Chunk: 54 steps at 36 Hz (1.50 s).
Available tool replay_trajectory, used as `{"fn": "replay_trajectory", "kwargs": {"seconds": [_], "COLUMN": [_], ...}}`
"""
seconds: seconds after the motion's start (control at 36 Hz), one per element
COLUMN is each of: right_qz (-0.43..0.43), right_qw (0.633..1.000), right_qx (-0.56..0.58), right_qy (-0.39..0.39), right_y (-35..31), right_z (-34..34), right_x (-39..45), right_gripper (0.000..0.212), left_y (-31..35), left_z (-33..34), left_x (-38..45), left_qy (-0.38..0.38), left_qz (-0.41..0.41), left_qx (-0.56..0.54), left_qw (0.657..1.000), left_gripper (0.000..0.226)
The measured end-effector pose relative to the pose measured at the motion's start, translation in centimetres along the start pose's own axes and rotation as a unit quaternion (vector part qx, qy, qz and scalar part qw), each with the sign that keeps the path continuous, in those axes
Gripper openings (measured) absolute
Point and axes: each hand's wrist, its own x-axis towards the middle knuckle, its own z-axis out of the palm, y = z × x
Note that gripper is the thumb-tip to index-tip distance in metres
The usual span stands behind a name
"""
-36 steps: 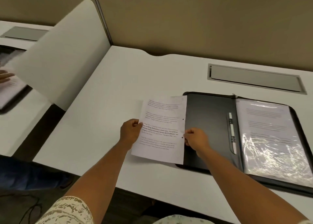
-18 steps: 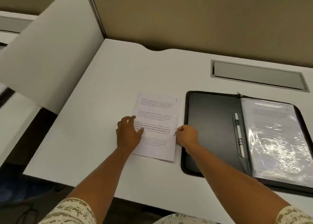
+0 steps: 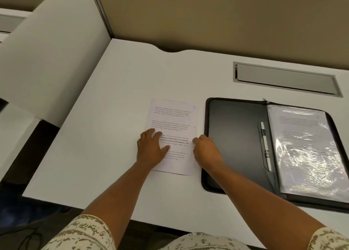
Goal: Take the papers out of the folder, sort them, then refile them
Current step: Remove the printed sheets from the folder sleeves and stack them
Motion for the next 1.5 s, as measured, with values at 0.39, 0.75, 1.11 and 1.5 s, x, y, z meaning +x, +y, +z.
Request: {"fn": "replay_trajectory", "kwargs": {"seconds": [0.39, 0.75, 1.11, 1.5], "right_qz": [0.049, 0.265, 0.402, 0.2], "right_qw": [0.988, 0.955, 0.91, 0.957], "right_qx": [0.07, -0.009, 0.043, 0.097], "right_qy": [0.129, 0.135, 0.087, 0.186], "right_y": [9.1, 24.0, 31.2, 30.1], "right_z": [-3.4, -6.1, -5.9, -6.4], "right_x": [-5.1, -16.6, -22.0, -21.0], "right_gripper": [0.034, 0.071, 0.099, 0.061], "left_y": [6.2, 21.7, 30.7, 32.7], "left_z": [1.5, 8.9, 14.5, 14.7], "left_x": [-0.9, -6.3, -10.7, -10.9], "left_qy": [0.041, 0.015, -0.11, -0.117], "left_qz": [0.031, 0.175, 0.237, 0.147], "left_qx": [-0.029, -0.041, -0.06, -0.132], "left_qw": [0.998, 0.984, 0.963, 0.973], "left_gripper": [0.053, 0.039, 0.058, 0.044]}}
